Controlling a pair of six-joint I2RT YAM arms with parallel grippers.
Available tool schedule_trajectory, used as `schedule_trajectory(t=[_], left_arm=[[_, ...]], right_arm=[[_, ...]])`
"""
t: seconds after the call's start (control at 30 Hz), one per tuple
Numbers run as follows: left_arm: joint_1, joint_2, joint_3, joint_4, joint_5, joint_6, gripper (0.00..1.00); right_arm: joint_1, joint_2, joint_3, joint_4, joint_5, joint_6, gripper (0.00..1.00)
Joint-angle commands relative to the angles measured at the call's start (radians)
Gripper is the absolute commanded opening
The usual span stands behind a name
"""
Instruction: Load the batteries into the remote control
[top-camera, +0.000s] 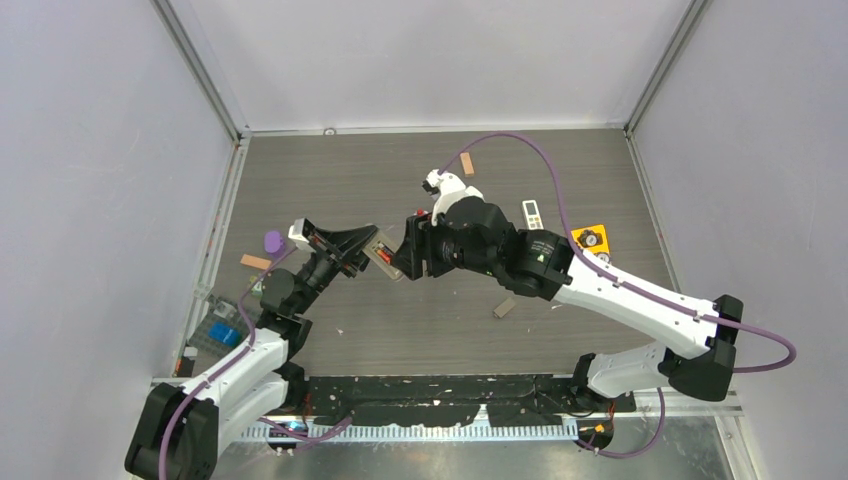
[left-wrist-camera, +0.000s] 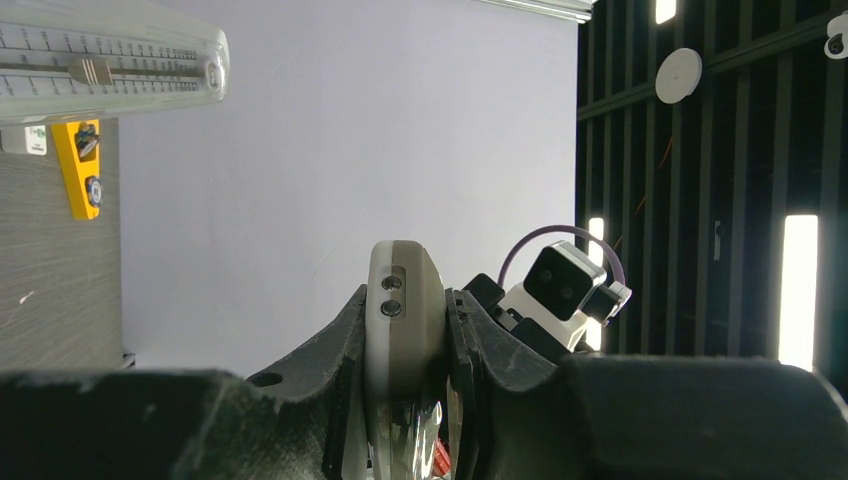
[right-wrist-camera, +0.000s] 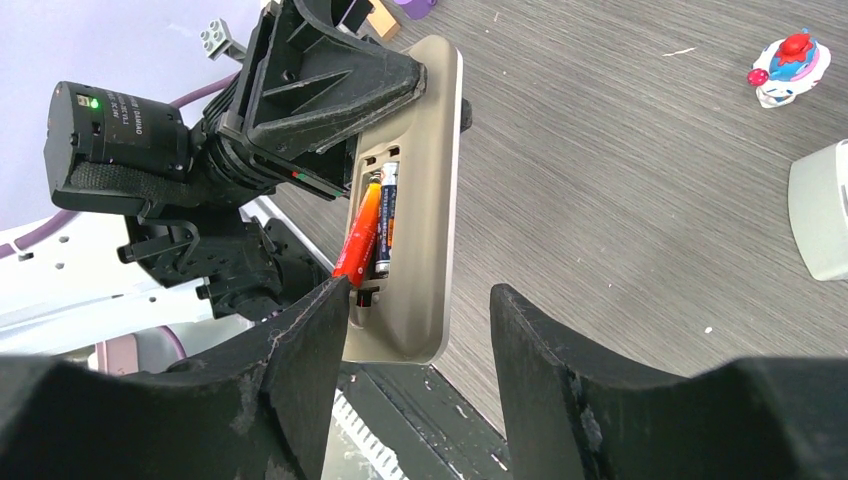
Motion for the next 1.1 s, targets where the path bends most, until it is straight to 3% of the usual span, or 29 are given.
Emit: schedule_trajectory(t=[0.0,0.53,0.93,1.07], left_arm=[[-0.006,-0.018,0.009,0.047,0.01,0.001,0.0],[-0.007,-0.06,0.104,0.029,0.063,0.105,0.0],[-0.008,-0.023,0.186,0.142,0.157,0.174,0.0],[-0.007,-0.018,0.192,0.165,0.173,0.219,0.0]], right_arm=[[-0.004,0.01,0.009,0.042,-0.003,0.016,0.59],[-0.021,0.132,0.078,-0.11,-0.046,0.031,0.5],[-0.022,0.218,0.128,-0.164,-0.083,0.017,0.43],[-0.033,0.239,0.137,-0.183,-0.087,0.02,0.36]])
